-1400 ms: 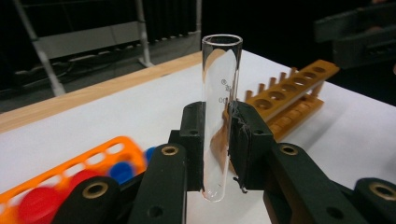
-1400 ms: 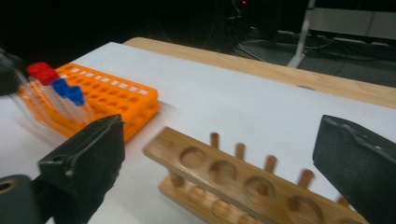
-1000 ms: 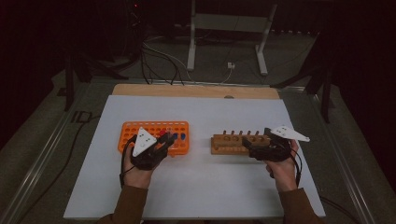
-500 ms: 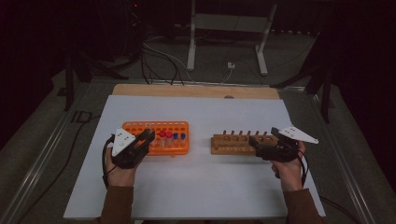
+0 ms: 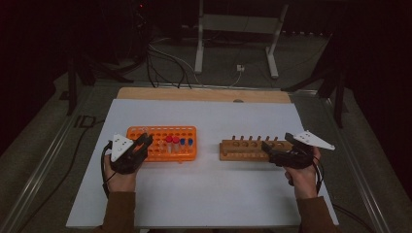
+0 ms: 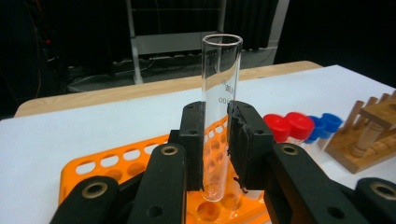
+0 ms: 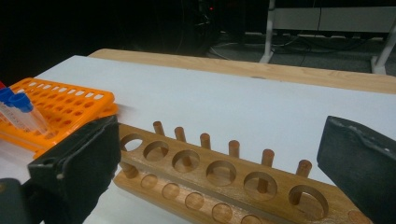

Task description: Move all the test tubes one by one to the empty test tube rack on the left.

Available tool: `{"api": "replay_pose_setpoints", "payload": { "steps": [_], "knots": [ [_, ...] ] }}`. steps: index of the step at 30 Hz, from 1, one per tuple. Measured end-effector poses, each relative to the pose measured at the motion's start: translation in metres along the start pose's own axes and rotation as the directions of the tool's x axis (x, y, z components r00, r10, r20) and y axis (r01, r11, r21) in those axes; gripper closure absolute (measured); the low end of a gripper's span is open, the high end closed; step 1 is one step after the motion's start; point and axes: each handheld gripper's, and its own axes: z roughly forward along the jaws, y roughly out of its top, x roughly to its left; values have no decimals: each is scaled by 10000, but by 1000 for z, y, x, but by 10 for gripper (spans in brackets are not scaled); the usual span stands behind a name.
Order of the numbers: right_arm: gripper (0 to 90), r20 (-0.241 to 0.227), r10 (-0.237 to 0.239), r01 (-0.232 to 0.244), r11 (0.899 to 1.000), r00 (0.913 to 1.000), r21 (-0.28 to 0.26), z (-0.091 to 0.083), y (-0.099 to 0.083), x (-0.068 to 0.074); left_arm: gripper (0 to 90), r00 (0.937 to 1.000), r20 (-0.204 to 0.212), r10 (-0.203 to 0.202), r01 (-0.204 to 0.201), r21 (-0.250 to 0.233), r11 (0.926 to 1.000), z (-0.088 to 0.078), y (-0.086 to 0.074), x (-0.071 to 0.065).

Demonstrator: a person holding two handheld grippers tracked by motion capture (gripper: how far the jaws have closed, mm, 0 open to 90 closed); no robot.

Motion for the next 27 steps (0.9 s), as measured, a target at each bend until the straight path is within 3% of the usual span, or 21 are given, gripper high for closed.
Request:
{"api": "replay_pose_setpoints", "payload": {
  "steps": [9, 22, 27],
  "knots": [
    [0, 0, 25, -25, 10000, 10000, 8, 0, -1, 0, 764, 9997, -241, -5, 13, 348, 9994, 10, -11, 1],
    [0, -41, 61, -60, 10000, 10000, 79, 2, -3, 0, 763, 10000, -50, 35, -31, 675, 9977, 25, -22, -2],
    [0, -75, 70, -69, 9999, 9999, 96, 1, -3, 1, 763, 9999, -36, 160, -155, 1088, 9939, 29, -29, -4]
  ]
}}
